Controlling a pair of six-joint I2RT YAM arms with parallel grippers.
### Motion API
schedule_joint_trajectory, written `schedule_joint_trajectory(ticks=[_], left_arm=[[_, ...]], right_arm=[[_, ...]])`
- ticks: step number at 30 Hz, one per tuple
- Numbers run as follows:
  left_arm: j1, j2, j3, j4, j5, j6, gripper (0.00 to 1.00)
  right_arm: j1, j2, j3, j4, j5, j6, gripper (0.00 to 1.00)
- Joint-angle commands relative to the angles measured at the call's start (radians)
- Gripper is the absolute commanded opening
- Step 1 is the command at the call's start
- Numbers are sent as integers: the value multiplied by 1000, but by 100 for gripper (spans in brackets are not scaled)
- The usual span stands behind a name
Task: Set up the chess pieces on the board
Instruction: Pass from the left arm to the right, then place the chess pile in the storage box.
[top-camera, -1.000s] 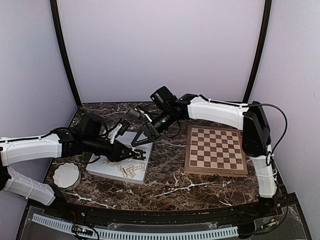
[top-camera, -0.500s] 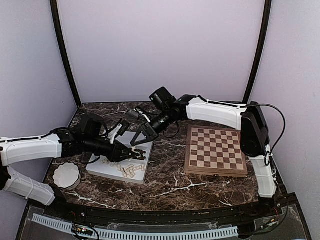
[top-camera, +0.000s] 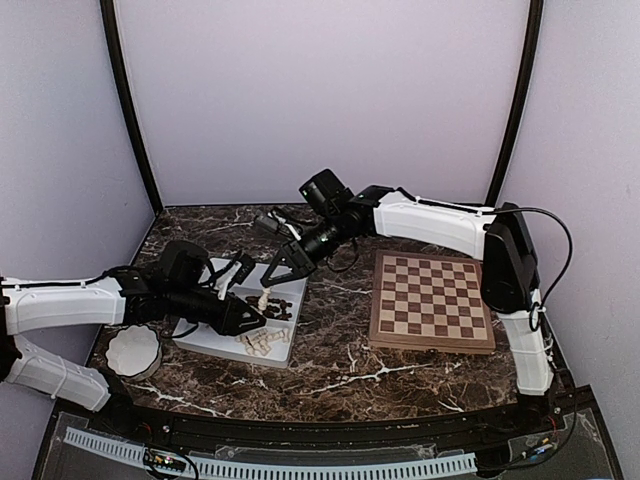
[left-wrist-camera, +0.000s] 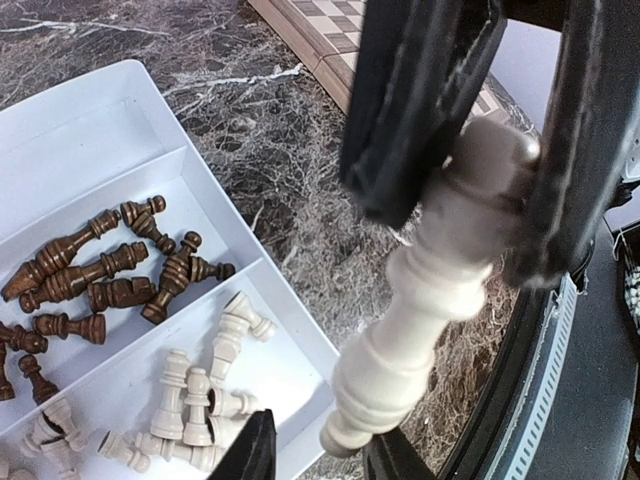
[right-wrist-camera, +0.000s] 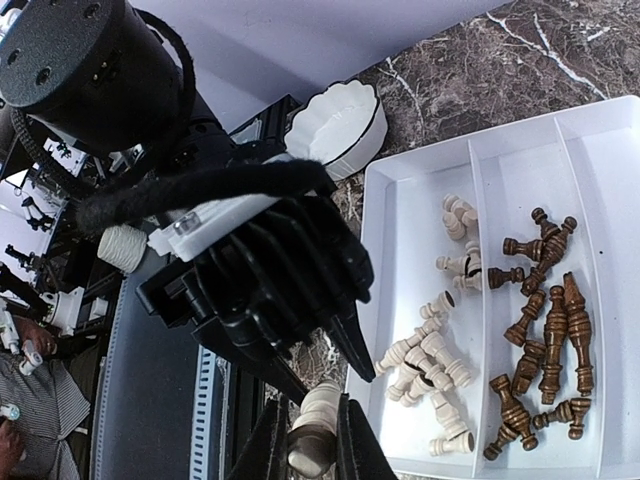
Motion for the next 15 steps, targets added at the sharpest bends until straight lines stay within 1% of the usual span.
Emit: schedule_joint_trajectory(ticks=[1,5,12,15], left_arm=[[3,-32,-13,52,-15,1,33],[3,-26,-11,71,-9,1,34],[3,-17,0,94,39,1,17],[3,-29,-8,78,36,-12,14]], right_arm=[[-2,-19,10,9,-32,1,0],[-2,-22,6,13,-41,2,0],[-6,-25,13,1,-25,-8,0],[-22,-31,37,-35,26,-48,0]])
